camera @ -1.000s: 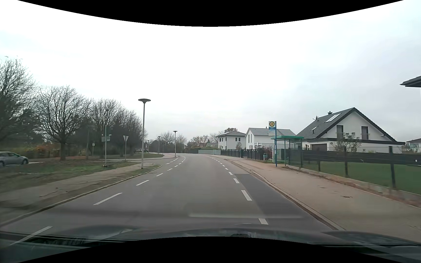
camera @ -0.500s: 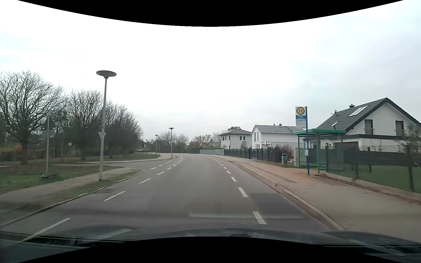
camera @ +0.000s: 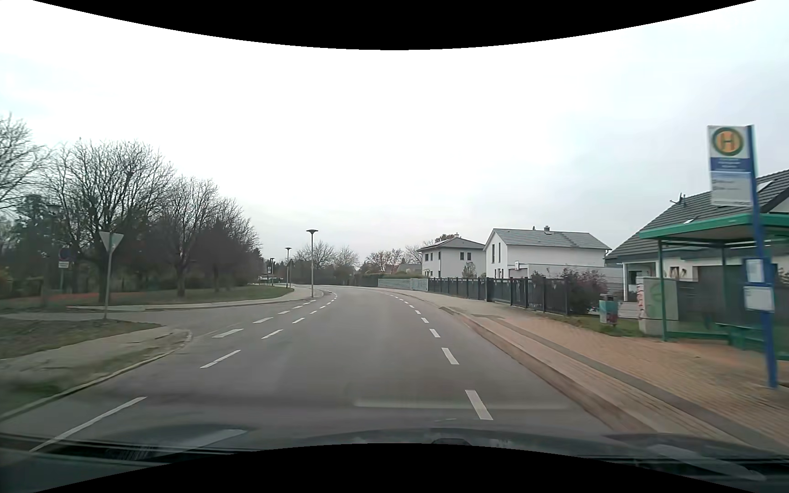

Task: Follow the waypoints while adhering to traffic rules and regulations

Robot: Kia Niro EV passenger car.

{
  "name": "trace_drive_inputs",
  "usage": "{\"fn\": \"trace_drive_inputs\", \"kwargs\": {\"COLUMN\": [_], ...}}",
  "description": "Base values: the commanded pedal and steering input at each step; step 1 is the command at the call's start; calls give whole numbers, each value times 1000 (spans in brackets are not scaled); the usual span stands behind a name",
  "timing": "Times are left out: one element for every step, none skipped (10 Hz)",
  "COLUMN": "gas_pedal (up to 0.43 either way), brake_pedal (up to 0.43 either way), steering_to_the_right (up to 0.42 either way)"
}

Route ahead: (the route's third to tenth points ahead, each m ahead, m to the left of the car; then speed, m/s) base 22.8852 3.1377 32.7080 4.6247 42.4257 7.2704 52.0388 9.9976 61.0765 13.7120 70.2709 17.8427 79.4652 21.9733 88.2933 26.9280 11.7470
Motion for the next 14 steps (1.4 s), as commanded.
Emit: {"fn": "trace_drive_inputs", "kwargs": {"gas_pedal": [220,220,220,220,220,220,220,220,220,209,209,209,209,209], "brake_pedal": [0,0,0,0,0,0,0,0,0,0,0,0,0,0], "steering_to_the_right": [-19,-20,-22,-22,-23,-23,-23,-23,-23,-23,-23,-23,-23,-23]}}
